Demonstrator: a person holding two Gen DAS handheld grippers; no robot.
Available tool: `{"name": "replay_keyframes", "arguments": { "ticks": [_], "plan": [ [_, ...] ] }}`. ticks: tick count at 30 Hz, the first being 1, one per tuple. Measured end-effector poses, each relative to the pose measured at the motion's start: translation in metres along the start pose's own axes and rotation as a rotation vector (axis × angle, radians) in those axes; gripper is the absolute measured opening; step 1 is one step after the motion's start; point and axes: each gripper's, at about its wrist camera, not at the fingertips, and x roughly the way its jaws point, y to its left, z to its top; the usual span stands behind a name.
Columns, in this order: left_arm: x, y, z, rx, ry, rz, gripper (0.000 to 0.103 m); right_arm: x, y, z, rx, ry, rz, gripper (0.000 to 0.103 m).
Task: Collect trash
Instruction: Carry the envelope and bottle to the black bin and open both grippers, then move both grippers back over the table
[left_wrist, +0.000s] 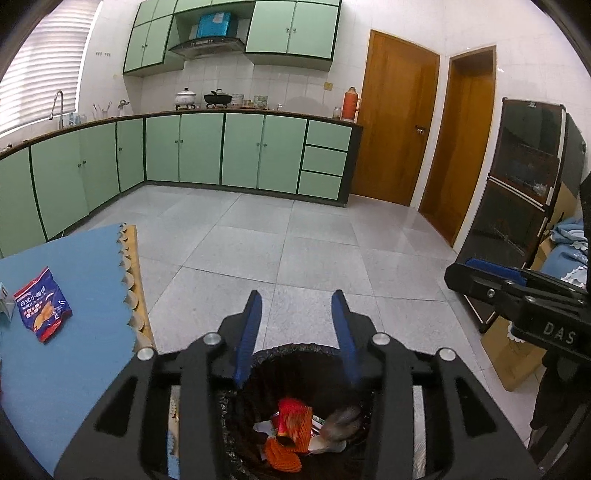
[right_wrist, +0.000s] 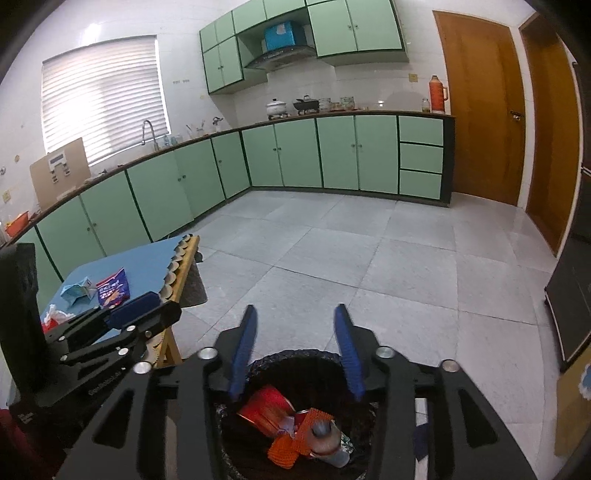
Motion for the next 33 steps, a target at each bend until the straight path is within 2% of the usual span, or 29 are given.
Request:
{"name": "replay_keyframes", "arguments": {
  "ticks": [2, 8, 14, 18, 25, 29, 33],
  "plan": [
    [-0.006, 0.005, 0.001, -0.013, -0.008, 0.005, 0.051, -0.004, 0.002, 0.001, -0.005, -0.018, -0.014, 0.066],
    [-0.037, 0.028, 0.007, -0.039, -0.057, 0.046, 0.068, -0.022, 0.022, 0.01, -0.017, -0.1, -0.027, 0.096],
    [-0.082, 0.072, 0.005, -0.079, -0.099, 0.147, 0.082, -0.026, 0.055, 0.016, -0.016, -0.13, 0.044, 0.097],
    [-0.113, 0.105, 0.0, -0.096, -0.123, 0.241, 0.084, -0.017, 0.087, 0.015, -0.032, -0.13, 0.099, 0.097],
    [-0.166, 0.162, -0.022, -0.127, -0.139, 0.423, 0.084, 0.0, 0.171, 0.008, -0.124, -0.147, 0.197, 0.097],
    [-0.189, 0.195, -0.038, -0.169, -0.129, 0.518, 0.084, 0.008, 0.22, -0.002, -0.2, -0.164, 0.256, 0.097],
    [-0.203, 0.228, -0.052, -0.218, -0.1, 0.588, 0.085, 0.018, 0.256, -0.012, -0.225, -0.147, 0.321, 0.097]
  ]
}}
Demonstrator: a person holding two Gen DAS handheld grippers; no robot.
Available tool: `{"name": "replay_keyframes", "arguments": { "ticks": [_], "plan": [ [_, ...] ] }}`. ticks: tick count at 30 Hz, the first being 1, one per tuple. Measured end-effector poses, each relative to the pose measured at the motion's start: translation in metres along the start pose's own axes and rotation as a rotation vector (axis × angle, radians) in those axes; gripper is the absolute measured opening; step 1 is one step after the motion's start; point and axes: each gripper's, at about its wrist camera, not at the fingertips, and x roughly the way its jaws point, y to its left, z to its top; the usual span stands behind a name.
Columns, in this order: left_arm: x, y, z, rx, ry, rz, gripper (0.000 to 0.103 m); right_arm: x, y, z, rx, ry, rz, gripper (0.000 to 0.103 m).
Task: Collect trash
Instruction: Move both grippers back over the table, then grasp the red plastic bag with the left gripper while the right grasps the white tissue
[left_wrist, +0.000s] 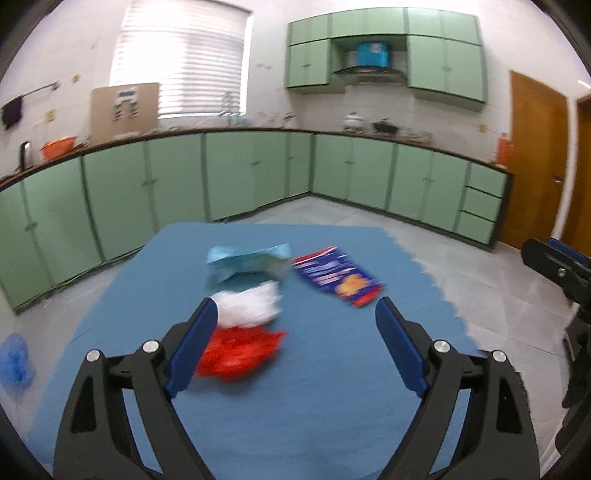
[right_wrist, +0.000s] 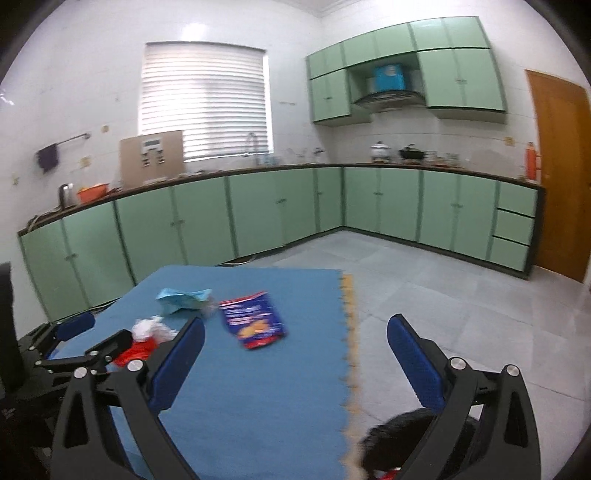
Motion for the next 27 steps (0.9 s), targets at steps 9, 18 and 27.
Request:
{"name": "replay_keyframes", "arguments": {
  "ticks": [9, 18, 27],
  "plan": [
    [0.031, 0.053, -0.019, -0.066, 0.138, 0.065, 0.085, 0.036, 0.046, -0.017, -0.028, 0.062, 0.064, 0.097],
    [0.061, 0.05, -0.027, -0.079, 0.235, 0.056, 0.084, 0.056, 0.049, -0.03, -0.032, 0.132, 0.057, 0.097],
    [0.073, 0.047, -0.026, -0.083, 0.27, 0.024, 0.037, 0.069, 0.054, -0.035, -0.049, 0.169, 0.07, 0.097]
  ]
}}
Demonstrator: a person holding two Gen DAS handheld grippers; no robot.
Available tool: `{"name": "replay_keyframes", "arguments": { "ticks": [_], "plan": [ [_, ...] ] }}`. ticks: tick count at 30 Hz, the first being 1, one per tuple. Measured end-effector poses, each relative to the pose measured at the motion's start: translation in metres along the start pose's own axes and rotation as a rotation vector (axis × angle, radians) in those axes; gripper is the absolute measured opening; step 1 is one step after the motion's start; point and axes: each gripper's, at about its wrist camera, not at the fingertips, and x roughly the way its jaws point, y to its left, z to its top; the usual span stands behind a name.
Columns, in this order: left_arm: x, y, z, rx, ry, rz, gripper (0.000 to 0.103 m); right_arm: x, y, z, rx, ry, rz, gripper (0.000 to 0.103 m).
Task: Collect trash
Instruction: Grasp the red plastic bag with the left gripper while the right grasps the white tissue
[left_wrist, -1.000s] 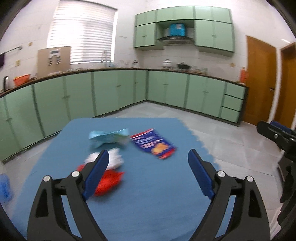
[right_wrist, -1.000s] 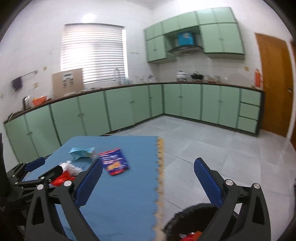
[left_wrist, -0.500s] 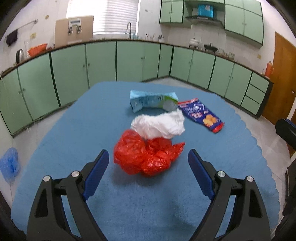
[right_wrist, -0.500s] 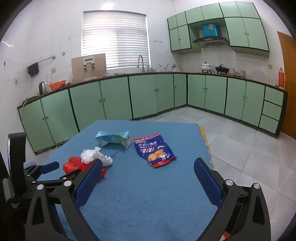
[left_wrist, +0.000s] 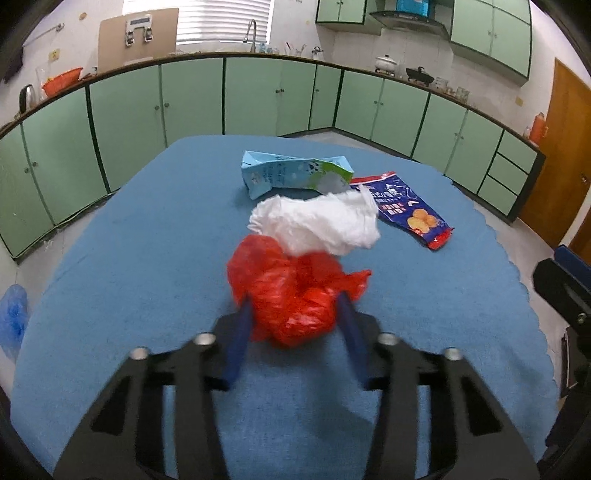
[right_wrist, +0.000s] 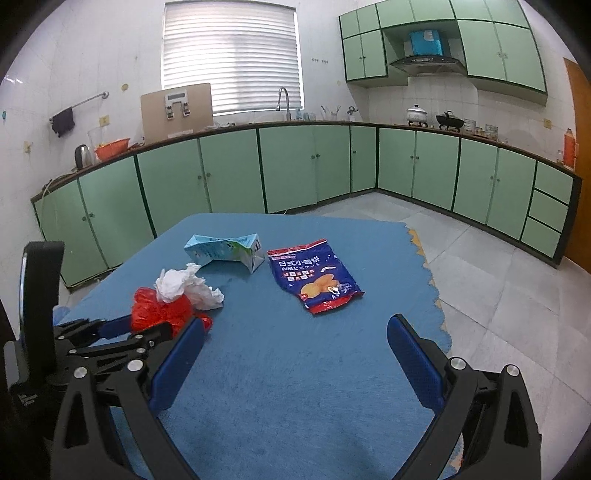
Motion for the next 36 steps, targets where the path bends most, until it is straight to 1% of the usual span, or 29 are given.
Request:
{"name": "replay_keyframes", "arguments": {
  "ticks": [2, 8, 15, 19, 23, 28, 31, 34, 35, 36],
  "plan": [
    [-0.002, -0.004, -0.001, 0.01, -0.009, -0.001, 0.028, 0.003, 0.002, -0.001, -0.002, 0.008, 0.005, 0.097],
    [-0.01, -0.001, 0.002, -0.017, -0.032, -0.026, 0.014, 0.011, 0.012, 0.002, -0.011, 0.021, 0.027, 0.097],
    [-0.024, 0.004, 0.006, -0.014, -0.061, -0.059, 0.009, 0.028, 0.026, 0.015, 0.003, 0.029, 0.101, 0.097],
    [-0.027, 0.007, 0.004, -0.007, -0.067, -0.062, 0.008, 0.041, 0.035, 0.021, 0.011, 0.046, 0.148, 0.096],
    [-0.028, 0.017, 0.004, -0.015, -0.07, -0.062, 0.007, 0.054, 0.045, 0.026, 0.02, 0.07, 0.197, 0.092],
    [-0.025, 0.022, 0.002, -0.018, -0.063, -0.068, 0.006, 0.069, 0.069, 0.033, -0.011, 0.084, 0.261, 0.087],
    [-0.026, 0.025, 0.0, -0.022, -0.063, -0.074, 0.006, 0.079, 0.077, 0.035, -0.022, 0.11, 0.299, 0.08],
    [-0.027, 0.028, -0.002, -0.026, -0.064, -0.078, 0.006, 0.086, 0.08, 0.033, -0.009, 0.137, 0.335, 0.069],
    [-0.028, 0.03, -0.002, -0.026, -0.064, -0.078, 0.006, 0.088, 0.081, 0.033, -0.006, 0.148, 0.352, 0.062],
    [-0.028, 0.031, -0.003, -0.026, -0.062, -0.078, 0.006, 0.09, 0.083, 0.032, -0.008, 0.159, 0.369, 0.053]
  ]
}}
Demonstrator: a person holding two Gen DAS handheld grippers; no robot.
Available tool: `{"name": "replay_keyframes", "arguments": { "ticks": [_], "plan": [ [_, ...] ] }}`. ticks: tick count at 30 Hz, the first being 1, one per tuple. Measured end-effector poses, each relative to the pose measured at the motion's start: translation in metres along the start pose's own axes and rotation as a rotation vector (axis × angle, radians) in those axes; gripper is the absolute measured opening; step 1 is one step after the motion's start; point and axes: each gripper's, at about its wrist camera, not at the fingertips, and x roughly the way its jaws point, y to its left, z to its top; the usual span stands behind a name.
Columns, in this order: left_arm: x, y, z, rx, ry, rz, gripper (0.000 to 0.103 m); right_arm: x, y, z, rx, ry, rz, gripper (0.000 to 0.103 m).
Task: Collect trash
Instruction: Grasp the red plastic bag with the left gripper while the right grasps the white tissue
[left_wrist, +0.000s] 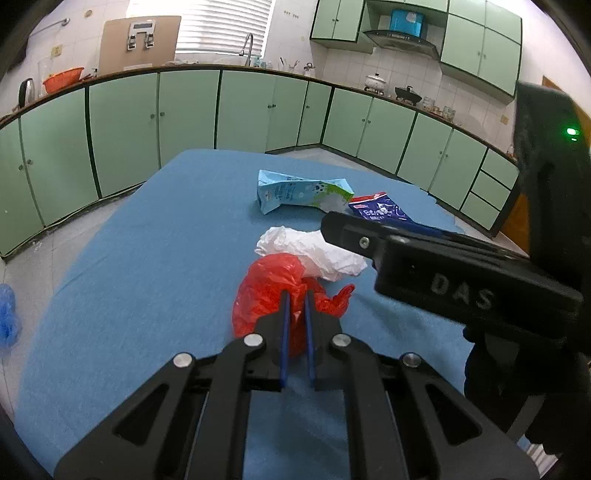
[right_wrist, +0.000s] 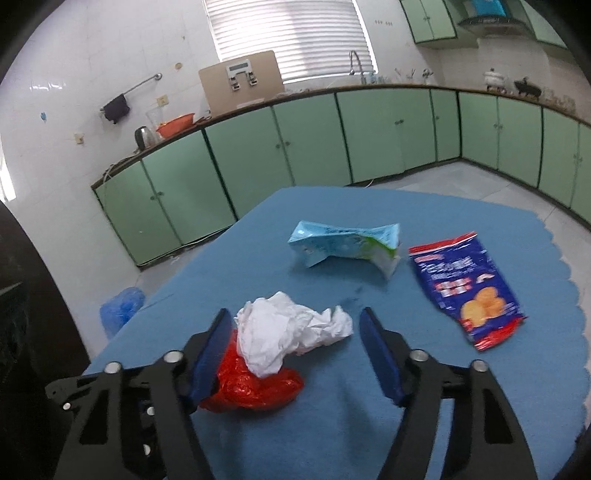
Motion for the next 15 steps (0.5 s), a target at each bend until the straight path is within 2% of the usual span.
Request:
{"name": "replay_keyframes", "arguments": {
  "ticks": [1, 3, 4, 6, 15],
  "plan": [
    [0.0, 0.002, -0.001, -0.001, 0.003, 0.0, 0.006, 0.004, 0.002, -0.001, -0.007, 0.017, 0.024, 0.049],
    [-0.001, 0.004, -0.003, -0.005, 0.007, 0.0, 0.006, 0.006, 0.005, -0.003, -0.016, 0.031, 0.052, 0.032],
    [-0.001, 0.006, -0.004, -0.008, 0.008, 0.002, 0.005, 0.008, 0.007, -0.004, -0.018, 0.038, 0.065, 0.028],
    [-0.002, 0.007, -0.004, -0.012, 0.008, 0.003, 0.005, 0.008, 0.008, -0.005, -0.015, 0.043, 0.083, 0.01],
    [-0.013, 0.015, 0.001, -0.021, -0.03, 0.025, 0.004, -0.019, -0.004, 0.002, 0.018, -0.021, 0.069, 0.006]
  ]
}}
